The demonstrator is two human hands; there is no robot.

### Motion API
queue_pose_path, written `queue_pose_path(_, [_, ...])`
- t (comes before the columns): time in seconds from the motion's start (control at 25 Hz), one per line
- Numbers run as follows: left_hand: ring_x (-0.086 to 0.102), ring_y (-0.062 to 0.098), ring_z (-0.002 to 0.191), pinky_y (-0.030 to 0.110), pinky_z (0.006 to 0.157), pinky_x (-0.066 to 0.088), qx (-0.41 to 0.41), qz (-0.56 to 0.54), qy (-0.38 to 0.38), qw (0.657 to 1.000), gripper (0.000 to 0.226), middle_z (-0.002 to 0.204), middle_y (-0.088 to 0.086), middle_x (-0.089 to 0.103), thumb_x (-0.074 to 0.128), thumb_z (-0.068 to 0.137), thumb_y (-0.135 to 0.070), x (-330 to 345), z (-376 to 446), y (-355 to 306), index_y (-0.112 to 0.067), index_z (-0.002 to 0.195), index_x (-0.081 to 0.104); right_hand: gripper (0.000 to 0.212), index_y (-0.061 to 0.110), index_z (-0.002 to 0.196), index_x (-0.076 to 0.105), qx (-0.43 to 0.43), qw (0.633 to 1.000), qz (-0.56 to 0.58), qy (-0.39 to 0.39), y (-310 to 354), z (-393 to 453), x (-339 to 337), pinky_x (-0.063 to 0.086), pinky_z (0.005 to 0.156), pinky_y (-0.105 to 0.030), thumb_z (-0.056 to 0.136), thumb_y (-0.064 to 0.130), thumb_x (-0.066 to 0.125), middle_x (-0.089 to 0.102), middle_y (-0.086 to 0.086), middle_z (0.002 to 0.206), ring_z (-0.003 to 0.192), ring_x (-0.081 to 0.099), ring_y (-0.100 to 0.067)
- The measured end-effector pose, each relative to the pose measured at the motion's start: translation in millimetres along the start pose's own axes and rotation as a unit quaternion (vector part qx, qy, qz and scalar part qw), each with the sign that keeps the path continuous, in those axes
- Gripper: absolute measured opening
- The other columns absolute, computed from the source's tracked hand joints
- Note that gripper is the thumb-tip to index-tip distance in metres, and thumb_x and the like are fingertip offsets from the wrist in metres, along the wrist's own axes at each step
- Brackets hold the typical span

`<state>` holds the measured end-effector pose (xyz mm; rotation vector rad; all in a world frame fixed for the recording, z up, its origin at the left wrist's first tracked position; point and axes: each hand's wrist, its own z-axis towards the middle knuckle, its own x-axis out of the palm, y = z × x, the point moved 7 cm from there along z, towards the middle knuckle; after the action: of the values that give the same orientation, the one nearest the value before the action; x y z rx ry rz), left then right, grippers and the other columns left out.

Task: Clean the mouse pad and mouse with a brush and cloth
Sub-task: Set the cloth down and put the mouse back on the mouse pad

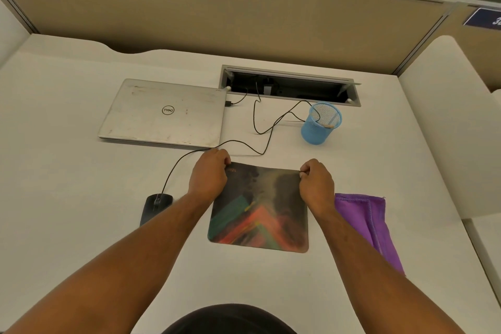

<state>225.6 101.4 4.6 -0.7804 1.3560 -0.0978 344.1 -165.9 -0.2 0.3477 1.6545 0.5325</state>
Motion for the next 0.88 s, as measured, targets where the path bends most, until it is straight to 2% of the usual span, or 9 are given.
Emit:
queue_pose_path(0.24, [0.057, 0.019, 0.092, 0.033, 0.079, 0.052, 0.029, 0.026, -0.007, 0.999, 0.024, 0.099, 0.002, 0.062, 0.058, 0.091, 0.001, 6.9, 13.5, -2.7, -0.015, 0.102, 0.073, 0.017, 0.019, 0.090, 0.056, -0.001, 1.000, -0.021, 0.000, 7.0, 19.0, 3.9, 0.043, 0.074, -0.029, 0.097, 0.004, 0.059, 0.059, -0.001, 0.092, 0.084, 0.057, -0.020])
queue_pose_path(0.36, [0.055, 0.020, 0.095, 0.034, 0.081, 0.052, 0.037, 0.040, 0.001, 0.998, 0.023, 0.102, 0.004, 0.062, 0.057, 0.094, -0.003, 12.9, 13.4, -0.5, -0.014, 0.107, 0.072, 0.014, 0.018, 0.092, 0.057, -0.007, 0.999, -0.038, 0.000, 9.1, 22.1, 6.1, 0.046, 0.075, -0.029, 0.097, 0.004, 0.060, 0.060, -0.003, 0.092, 0.086, 0.060, -0.022])
queue_pose_path(0.48, [0.051, 0.018, 0.099, 0.031, 0.083, 0.050, 0.038, 0.054, 0.016, 0.998, 0.020, 0.107, 0.002, 0.058, 0.057, 0.096, -0.009, 22.4, 8.8, 4.3, -0.016, 0.109, 0.069, 0.010, 0.014, 0.098, 0.061, -0.010, 0.998, -0.055, -0.002, 9.8, 20.6, 8.6, 0.052, 0.080, -0.033, 0.097, 0.005, 0.058, 0.061, -0.005, 0.097, 0.091, 0.061, -0.024])
queue_pose_path(0.6, [0.051, 0.016, 0.104, 0.029, 0.085, 0.049, 0.027, 0.057, 0.030, 0.998, 0.018, 0.117, 0.001, 0.053, 0.056, 0.097, -0.014, 29.4, 5.5, 10.2, -0.018, 0.112, 0.066, 0.012, 0.012, 0.107, 0.061, -0.021, 0.997, -0.072, -0.017, 10.9, 15.9, 11.0, 0.049, 0.079, -0.031, 0.098, 0.006, 0.056, 0.060, -0.007, 0.106, 0.097, 0.059, -0.024])
queue_pose_path(0.72, [0.051, 0.020, 0.111, 0.034, 0.091, 0.051, 0.028, 0.061, 0.024, 0.997, 0.022, 0.125, 0.004, 0.051, 0.051, 0.101, -0.018, 29.5, 3.0, 11.1, -0.014, 0.117, 0.066, 0.012, 0.011, 0.107, 0.062, -0.031, 0.995, -0.090, -0.013, 10.9, 10.6, 15.0, 0.048, 0.081, -0.030, 0.103, 0.014, 0.051, 0.058, -0.008, 0.111, 0.100, 0.057, -0.022])
queue_pose_path(0.88, [0.053, 0.023, 0.111, 0.037, 0.093, 0.048, 0.065, 0.120, 0.023, 0.990, 0.031, 0.127, 0.006, 0.057, 0.047, 0.103, -0.026, 27.2, -8.6, 10.3, -0.013, 0.128, 0.061, 0.028, 0.008, 0.114, 0.065, -0.087, 0.984, -0.150, -0.029, 10.7, -8.0, 18.1, 0.052, 0.089, -0.041, 0.105, 0.027, 0.045, 0.059, -0.011, 0.117, 0.105, 0.055, -0.027])
